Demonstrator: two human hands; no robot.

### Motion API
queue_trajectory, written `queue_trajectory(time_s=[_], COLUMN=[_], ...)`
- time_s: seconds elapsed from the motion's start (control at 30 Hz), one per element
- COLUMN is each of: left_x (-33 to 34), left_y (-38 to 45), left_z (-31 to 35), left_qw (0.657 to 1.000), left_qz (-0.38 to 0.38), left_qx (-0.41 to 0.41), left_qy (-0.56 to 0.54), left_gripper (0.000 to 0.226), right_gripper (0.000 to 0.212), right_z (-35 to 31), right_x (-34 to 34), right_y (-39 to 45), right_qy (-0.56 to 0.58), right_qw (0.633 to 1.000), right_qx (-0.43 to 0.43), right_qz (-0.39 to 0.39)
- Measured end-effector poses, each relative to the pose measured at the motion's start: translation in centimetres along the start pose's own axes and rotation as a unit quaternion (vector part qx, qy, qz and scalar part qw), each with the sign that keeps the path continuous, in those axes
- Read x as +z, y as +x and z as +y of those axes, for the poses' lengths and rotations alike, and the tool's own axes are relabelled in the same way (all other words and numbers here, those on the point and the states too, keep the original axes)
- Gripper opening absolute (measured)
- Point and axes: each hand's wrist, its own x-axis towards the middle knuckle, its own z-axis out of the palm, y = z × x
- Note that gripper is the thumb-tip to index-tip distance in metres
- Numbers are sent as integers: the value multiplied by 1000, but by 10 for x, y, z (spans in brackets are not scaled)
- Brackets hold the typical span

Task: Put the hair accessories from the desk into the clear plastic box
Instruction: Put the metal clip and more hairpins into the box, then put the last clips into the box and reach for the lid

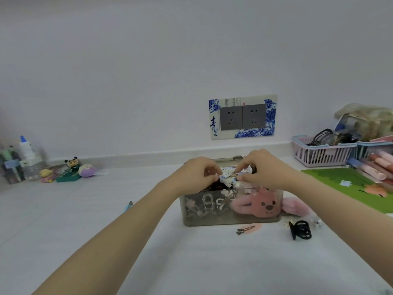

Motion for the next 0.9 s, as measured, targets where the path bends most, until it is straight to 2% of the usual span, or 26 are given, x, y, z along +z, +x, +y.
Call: queue_trajectory(time_s=[0.1,0.23,0.5,0.63,0.73,0.8,0.9], left_x=[1,15,63,93,110,120,131], left_y=[-13,-31,-51,-49,-44,-39,-31], left_z=[18,48,83,98,108,109,105], left_qw=[999,996,995,994,991,991,996], left_qz=[47,54,-4,-36,-57,-51,-31], left_qx=[23,60,97,95,113,123,84], left_qy=[-15,-27,-39,-50,-53,-20,3], left_gripper=[15,16,15,20,37,39,35], right_gripper=[18,17,18,29,35,30,22], right_z=[0,10,39,52,61,69,84], right_x=[-15,-25,-26,-7,5,7,4], right_y=[-25,-66,-128,-143,-147,-146,-138], right_qy=[6,9,6,23,39,67,87], right_qw=[999,1000,998,997,996,994,991], right_qx=[-17,-4,61,70,71,86,101], right_qz=[27,16,-5,-27,-24,-10,28])
